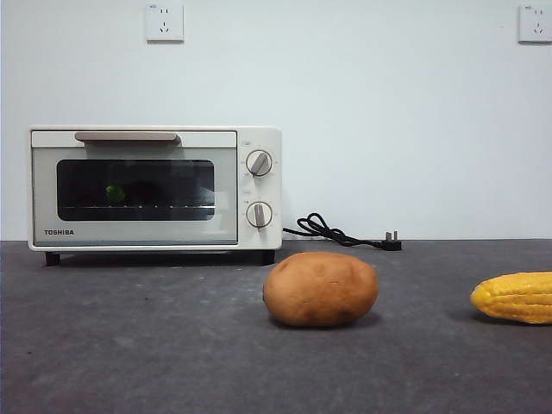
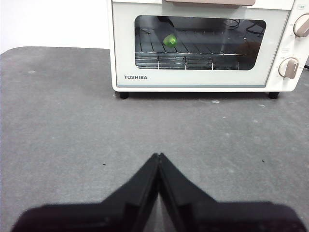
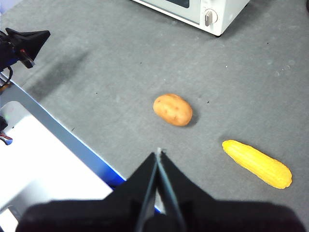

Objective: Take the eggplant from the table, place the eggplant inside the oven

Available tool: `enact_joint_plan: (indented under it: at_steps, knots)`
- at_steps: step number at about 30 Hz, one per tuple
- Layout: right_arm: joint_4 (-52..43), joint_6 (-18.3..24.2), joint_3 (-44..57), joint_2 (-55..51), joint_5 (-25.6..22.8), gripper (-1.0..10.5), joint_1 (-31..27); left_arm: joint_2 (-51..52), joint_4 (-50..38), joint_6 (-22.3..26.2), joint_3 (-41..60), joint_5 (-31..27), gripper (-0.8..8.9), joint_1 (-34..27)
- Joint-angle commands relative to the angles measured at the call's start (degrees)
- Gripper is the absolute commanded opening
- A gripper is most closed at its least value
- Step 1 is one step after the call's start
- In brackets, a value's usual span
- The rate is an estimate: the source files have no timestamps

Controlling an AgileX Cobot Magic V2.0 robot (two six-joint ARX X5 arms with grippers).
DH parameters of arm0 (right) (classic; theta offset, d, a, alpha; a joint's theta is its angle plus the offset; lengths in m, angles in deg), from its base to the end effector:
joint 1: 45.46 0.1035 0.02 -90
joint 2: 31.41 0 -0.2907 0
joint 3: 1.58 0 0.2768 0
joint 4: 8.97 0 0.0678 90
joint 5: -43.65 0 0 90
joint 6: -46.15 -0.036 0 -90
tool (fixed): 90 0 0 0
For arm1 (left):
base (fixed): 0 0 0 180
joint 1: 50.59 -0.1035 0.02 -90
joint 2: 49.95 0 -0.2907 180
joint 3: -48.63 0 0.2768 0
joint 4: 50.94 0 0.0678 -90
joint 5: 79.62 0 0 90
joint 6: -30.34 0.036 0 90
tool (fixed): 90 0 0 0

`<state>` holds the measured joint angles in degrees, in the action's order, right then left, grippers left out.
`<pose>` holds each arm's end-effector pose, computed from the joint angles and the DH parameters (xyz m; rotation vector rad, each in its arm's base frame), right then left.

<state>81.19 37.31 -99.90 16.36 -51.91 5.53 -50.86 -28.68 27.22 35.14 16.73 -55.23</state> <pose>0.0533 0.0602 0.4664 -0.1943 0.6789 0.7076 0.1016 0.0042 0.1510 -0.0705 0.1690 -0.0252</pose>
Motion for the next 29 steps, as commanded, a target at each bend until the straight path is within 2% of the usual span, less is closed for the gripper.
enact_joint_plan:
  at_steps: [1,9,12,14,18,23,26,29]
  knots:
    - [1.2,-0.5,0.6,0.0,0.0,0.0,0.0,0.0,-0.6,-0.5,0.5,0.0,-0.04,0.2]
    - [1.2,-0.5,0.6,0.0,0.0,0.0,0.1,0.0,-0.6,-0.5,0.5,0.0,-0.04,0.2]
    - [1.2,-0.2,0.6,-0.2,-1.8,0.0,-1.6,0.0,-0.6,-0.5,0.5,0.0,-0.04,0.2]
    - [1.2,3.4,0.6,-1.2,-3.6,0.0,-4.6,0.0,-0.6,-0.5,0.5,0.0,-0.04,0.2]
    - [-0.3,3.9,0.6,-3.7,-3.4,0.0,-14.5,0.0,-0.6,-0.5,0.5,0.0,-0.04,0.2]
    - [-8.8,4.0,0.6,-8.6,-3.5,0.0,-30.6,0.0,-0.6,-0.5,0.5,0.0,-0.04,0.2]
    - [-13.0,5.2,0.6,-11.5,-4.0,0.0,-37.7,0.0,-0.6,-0.5,0.5,0.0,-0.04,0.2]
    - [-15.8,7.1,0.6,-14.3,-4.3,0.0,-42.3,0.0,-0.6,-0.5,0.5,0.0,-0.04,0.2]
